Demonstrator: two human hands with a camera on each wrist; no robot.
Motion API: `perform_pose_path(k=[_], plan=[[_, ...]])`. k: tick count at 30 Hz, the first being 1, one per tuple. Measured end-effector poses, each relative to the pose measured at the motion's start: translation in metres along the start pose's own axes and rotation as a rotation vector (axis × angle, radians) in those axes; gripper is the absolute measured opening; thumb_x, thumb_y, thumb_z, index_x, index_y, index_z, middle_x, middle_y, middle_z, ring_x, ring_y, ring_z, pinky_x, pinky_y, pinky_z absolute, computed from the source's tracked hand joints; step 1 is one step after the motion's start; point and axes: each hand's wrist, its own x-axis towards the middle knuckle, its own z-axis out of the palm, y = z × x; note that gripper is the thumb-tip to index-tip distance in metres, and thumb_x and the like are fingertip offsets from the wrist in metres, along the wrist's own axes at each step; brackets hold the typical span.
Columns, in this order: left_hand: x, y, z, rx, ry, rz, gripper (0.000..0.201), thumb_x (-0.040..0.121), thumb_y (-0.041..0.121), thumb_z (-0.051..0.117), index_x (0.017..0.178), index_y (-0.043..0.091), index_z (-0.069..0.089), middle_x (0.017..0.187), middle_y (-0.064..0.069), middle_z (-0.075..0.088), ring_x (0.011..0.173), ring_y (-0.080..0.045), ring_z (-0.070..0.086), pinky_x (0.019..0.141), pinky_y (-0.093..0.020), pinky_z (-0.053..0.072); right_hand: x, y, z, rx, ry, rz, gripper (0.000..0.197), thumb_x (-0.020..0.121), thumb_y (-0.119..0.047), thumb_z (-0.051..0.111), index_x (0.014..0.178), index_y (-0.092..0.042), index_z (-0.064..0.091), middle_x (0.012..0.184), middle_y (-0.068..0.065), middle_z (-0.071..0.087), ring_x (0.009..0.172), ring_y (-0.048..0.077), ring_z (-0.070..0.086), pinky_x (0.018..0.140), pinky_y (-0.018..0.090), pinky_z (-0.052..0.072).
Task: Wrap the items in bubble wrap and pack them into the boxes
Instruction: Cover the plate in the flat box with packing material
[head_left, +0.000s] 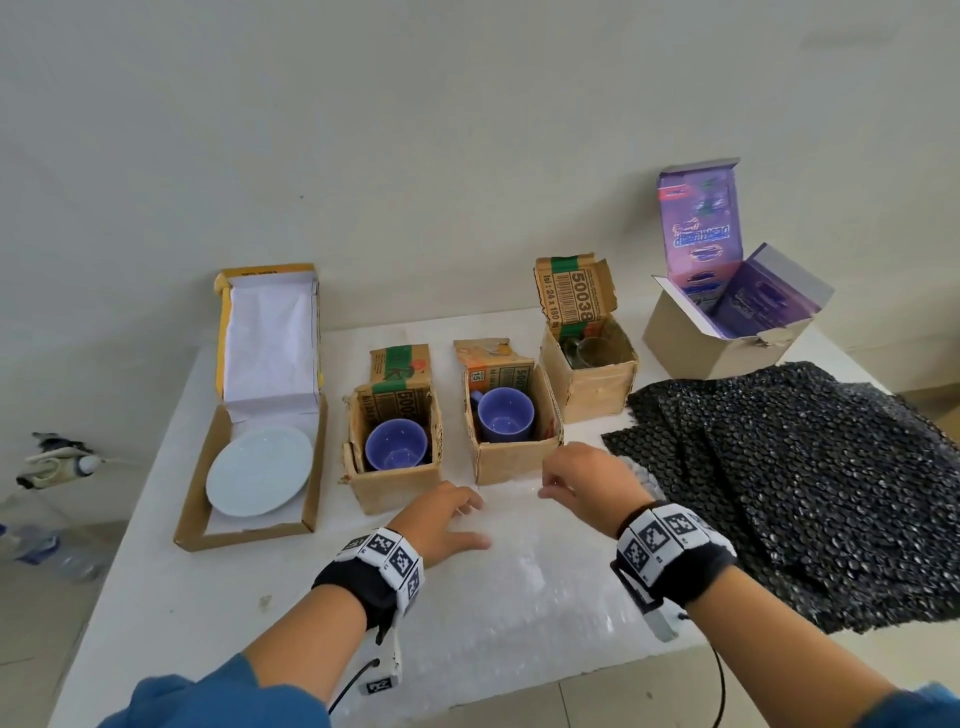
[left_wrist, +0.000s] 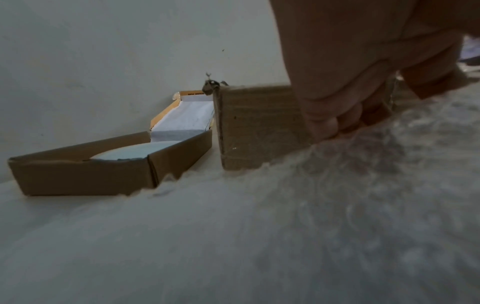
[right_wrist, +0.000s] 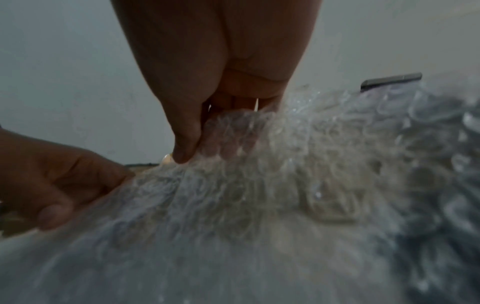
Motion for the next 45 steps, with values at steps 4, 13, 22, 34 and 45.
perform_pose_path(k=[4,13,22,34,45], plan=[[-0.008,0.003,-0.020,-0.092,0.058,0.130,0.031,0.081,0.044,0.068,0.105,0.024,0.063,0.107,0.008,0.060,0.098,-0.006,0.055,0.091,-0.027,0.045,0.012,-0.022,-0.037,0.117,0.054,-0.037,0.010,0.089,-0.030,0.062,0.085,-0.022,0.057,0.086,-0.011,0.056,0.082,0.006,0.052,0.073,0.015,0.038],[-0.051,0.006,-0.144,-0.700,0.256,0.384,0.010,0.086,0.005,0.061,0.091,0.013,0.065,0.078,0.012,0.071,0.074,0.000,0.064,0.067,-0.013,0.048,0.083,-0.106,-0.085,-0.034,0.570,0.019,0.037,0.083,-0.055,0.050,0.106,-0.027,0.059,0.115,-0.003,0.052,0.113,0.019,0.041,0.100,0.036,0.027],[-0.069,-0.052,-0.223,-0.686,0.532,0.417,0.009,0.079,0.028,0.072,0.087,0.025,0.067,0.128,0.006,0.051,0.119,0.001,0.048,0.098,-0.018,0.038,0.133,-0.216,-0.051,0.691,0.188,0.022,0.048,0.080,-0.049,0.068,0.120,-0.024,0.057,0.113,-0.010,0.062,0.104,0.004,0.058,0.091,0.025,0.047],[-0.077,-0.147,-0.245,-0.550,0.386,0.152,0.047,0.070,0.023,0.081,0.107,0.020,0.052,0.100,-0.002,0.069,0.090,-0.011,0.067,0.082,-0.028,0.053,0.194,-0.275,-0.021,1.062,0.369,0.217,0.027,0.074,-0.018,0.079,0.090,-0.013,0.059,0.085,0.006,0.070,0.075,0.016,0.069,0.069,0.035,0.058],[-0.080,-0.194,-0.235,-0.791,0.413,0.159,0.100,0.068,0.004,0.082,0.138,0.031,0.015,0.116,-0.005,0.054,0.089,-0.021,0.068,0.086,-0.034,0.054,0.221,-0.301,0.035,1.192,0.299,0.488,0.065,0.080,-0.018,0.074,0.131,-0.009,0.034,0.101,0.000,0.060,0.089,0.012,0.062,0.069,0.021,0.054]])
